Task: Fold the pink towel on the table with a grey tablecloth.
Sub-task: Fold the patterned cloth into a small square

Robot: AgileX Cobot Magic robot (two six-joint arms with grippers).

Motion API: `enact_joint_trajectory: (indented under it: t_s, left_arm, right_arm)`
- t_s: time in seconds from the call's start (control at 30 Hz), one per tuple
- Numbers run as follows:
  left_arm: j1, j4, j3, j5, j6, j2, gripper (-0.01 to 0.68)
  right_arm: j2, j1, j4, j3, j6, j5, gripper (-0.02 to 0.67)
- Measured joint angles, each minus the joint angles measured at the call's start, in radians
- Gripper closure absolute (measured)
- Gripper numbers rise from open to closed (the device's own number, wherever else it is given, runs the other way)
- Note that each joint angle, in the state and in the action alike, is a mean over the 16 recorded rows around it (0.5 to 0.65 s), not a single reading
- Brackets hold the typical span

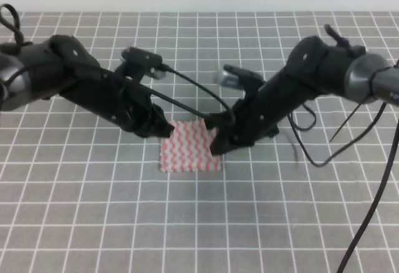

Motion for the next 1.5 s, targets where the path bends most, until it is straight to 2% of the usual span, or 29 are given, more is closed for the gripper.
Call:
enact_joint_trajectory:
  t_s: [0.63,1.5]
  left_arm:
    - [0.000,-0.049,0.000,-0.161,0.024,-0.022,0.677]
    - [0.000,-0.108,0.002,-0.237,0.044,0.068,0.677]
  right_arm:
    - [0.000,-0.003,-0.011,-0.035,0.018,-0.166,0.664]
    - [0.052,-0.021,0.028,-0.039,0.024,-0.174,0.664]
